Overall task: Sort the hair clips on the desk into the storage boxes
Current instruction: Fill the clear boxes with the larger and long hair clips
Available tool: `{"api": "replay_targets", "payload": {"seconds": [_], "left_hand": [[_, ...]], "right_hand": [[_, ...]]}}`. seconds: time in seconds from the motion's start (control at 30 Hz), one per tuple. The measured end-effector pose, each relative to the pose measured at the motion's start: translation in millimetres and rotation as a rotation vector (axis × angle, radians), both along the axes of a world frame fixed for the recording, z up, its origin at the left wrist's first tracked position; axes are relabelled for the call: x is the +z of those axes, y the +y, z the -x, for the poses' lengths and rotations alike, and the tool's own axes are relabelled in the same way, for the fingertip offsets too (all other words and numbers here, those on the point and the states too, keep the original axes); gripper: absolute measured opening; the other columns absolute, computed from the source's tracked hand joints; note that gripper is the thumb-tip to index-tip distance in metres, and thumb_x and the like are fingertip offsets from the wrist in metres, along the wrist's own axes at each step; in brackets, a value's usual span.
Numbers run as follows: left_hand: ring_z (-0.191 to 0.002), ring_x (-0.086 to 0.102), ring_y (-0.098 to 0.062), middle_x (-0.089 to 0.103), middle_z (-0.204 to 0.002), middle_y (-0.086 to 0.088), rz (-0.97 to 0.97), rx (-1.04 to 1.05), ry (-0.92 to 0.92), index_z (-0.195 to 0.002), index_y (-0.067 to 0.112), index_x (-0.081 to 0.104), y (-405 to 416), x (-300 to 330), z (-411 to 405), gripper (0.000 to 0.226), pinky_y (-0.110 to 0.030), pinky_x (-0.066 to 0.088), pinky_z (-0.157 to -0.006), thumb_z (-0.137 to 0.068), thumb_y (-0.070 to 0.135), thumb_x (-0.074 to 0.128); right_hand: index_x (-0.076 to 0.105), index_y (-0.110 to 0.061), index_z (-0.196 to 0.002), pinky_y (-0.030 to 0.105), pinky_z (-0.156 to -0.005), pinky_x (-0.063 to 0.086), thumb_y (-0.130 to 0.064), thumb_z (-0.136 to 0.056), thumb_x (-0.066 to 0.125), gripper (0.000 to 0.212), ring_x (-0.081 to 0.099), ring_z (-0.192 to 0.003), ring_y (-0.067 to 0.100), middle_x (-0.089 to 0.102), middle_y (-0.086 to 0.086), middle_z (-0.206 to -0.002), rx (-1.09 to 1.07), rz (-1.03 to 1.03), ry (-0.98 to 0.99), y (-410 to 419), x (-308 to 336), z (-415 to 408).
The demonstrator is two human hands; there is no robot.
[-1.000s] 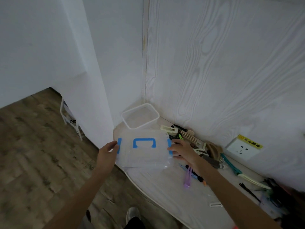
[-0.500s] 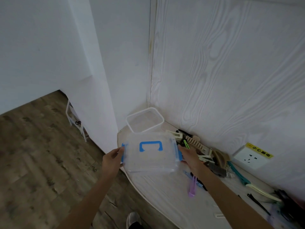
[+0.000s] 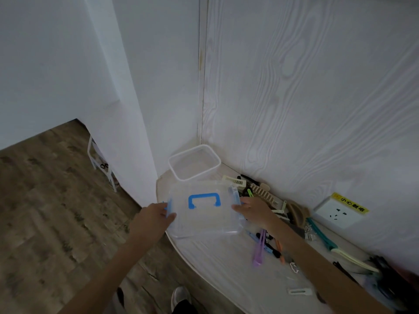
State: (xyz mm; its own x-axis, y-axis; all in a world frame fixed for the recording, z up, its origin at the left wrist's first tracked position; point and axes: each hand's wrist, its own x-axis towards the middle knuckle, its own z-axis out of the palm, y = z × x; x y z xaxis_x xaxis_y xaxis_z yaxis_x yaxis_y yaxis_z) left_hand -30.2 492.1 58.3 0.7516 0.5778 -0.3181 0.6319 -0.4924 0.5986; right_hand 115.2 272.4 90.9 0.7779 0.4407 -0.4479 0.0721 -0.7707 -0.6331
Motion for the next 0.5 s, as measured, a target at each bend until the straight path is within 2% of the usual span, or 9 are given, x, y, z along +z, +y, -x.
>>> {"api": "replay_targets", "payload": {"seconds": [0.07, 0.13, 0.17, 0.23, 0.27, 0.33, 0.4, 0.43, 0.5], "left_hand": [[-0.098, 0.065, -0.022, 0.068, -0.115, -0.007, -0.073, -0.011, 0.001, -0.125, 0.013, 0.058, -5.0, 0.4, 1.4, 0.046, -0.036, 0.052, -0.092, -0.088, 0.039, 0.059], [-0.101, 0.064, -0.019, 0.064, -0.121, -0.004, -0.108, 0.011, 0.006, -0.132, 0.015, 0.052, -6.1, 0.5, 4.5, 0.055, -0.033, 0.051, -0.091, -0.087, 0.045, 0.058], [-0.102, 0.063, -0.018, 0.063, -0.123, -0.003, -0.096, 0.029, 0.006, -0.133, 0.016, 0.051, -4.9, 1.2, 5.6, 0.056, -0.033, 0.05, -0.092, -0.086, 0.046, 0.058], [-0.099, 0.064, -0.016, 0.065, -0.121, 0.001, -0.058, 0.053, -0.012, -0.131, 0.018, 0.054, -3.3, 2.6, 7.9, 0.055, -0.035, 0.052, -0.092, -0.085, 0.047, 0.059], [-0.096, 0.065, -0.015, 0.066, -0.12, 0.002, -0.048, 0.055, -0.028, -0.129, 0.019, 0.056, -2.9, 3.7, 8.4, 0.054, -0.036, 0.053, -0.092, -0.084, 0.047, 0.06], [-0.091, 0.067, -0.014, 0.068, -0.115, 0.001, -0.014, 0.086, -0.098, -0.126, 0.019, 0.059, -2.2, 8.7, 8.6, 0.052, -0.037, 0.055, -0.088, -0.081, 0.044, 0.065], [-0.082, 0.067, -0.013, 0.07, -0.108, 0.0, 0.024, 0.143, -0.203, -0.122, 0.019, 0.062, -0.3, 18.3, 6.9, 0.047, -0.031, 0.057, -0.081, -0.08, 0.038, 0.069], [-0.079, 0.066, -0.011, 0.071, -0.106, 0.002, 0.036, 0.165, -0.256, -0.12, 0.019, 0.063, 1.4, 25.2, 4.5, 0.044, -0.028, 0.056, -0.077, -0.079, 0.035, 0.071], [-0.076, 0.063, -0.004, 0.069, -0.103, 0.005, 0.063, 0.19, -0.369, -0.117, 0.021, 0.064, 4.4, 42.5, -3.9, 0.039, -0.021, 0.053, -0.073, -0.08, 0.029, 0.072]], "right_hand": [[0.045, -0.014, -0.135, 0.026, -0.083, 0.045, -0.028, -0.092, 0.054, 0.046, 0.059, -0.098, 0.017, 0.061, 0.01, -0.12, -0.015, -0.066, 0.099, -1.6, 5.8, 4.9], [0.036, -0.021, -0.141, 0.02, -0.075, 0.043, -0.028, -0.093, 0.053, 0.051, 0.056, -0.088, 0.007, 0.059, 0.001, -0.114, -0.035, -0.144, 0.178, -5.5, 11.2, 9.3], [0.031, -0.025, -0.143, 0.02, -0.076, 0.043, -0.029, -0.093, 0.053, 0.055, 0.055, -0.091, 0.006, 0.056, -0.001, -0.118, -0.029, -0.164, 0.199, -7.3, 12.0, 10.2], [0.019, -0.031, -0.146, 0.024, -0.087, 0.04, -0.028, -0.092, 0.054, 0.064, 0.049, -0.111, 0.011, 0.046, -0.002, -0.133, -0.03, -0.201, 0.217, -9.8, 11.9, 10.8], [0.016, -0.032, -0.146, 0.026, -0.09, 0.039, -0.027, -0.092, 0.054, 0.066, 0.046, -0.115, 0.011, 0.044, -0.004, -0.133, -0.027, -0.219, 0.223, -10.5, 10.3, 10.8], [0.015, -0.035, -0.146, 0.029, -0.099, 0.04, -0.031, -0.09, 0.056, 0.069, 0.044, -0.119, 0.011, 0.042, -0.008, -0.128, -0.023, -0.231, 0.168, -9.7, 5.5, 10.3], [0.023, -0.034, -0.144, 0.039, -0.105, 0.041, -0.035, -0.088, 0.059, 0.067, 0.048, -0.122, 0.012, 0.047, -0.008, -0.133, -0.011, -0.228, 0.023, -10.5, 3.2, 6.5], [0.028, -0.031, -0.144, 0.037, -0.104, 0.042, -0.03, -0.088, 0.059, 0.063, 0.053, -0.113, 0.008, 0.052, -0.01, -0.127, -0.01, -0.257, -0.034, -9.0, 6.3, 3.4], [0.029, -0.025, -0.144, 0.023, -0.088, 0.045, -0.019, -0.091, 0.055, 0.059, 0.056, -0.095, 0.005, 0.057, -0.007, -0.112, -0.037, -0.313, -0.079, -0.7, 18.2, -6.6]]}}
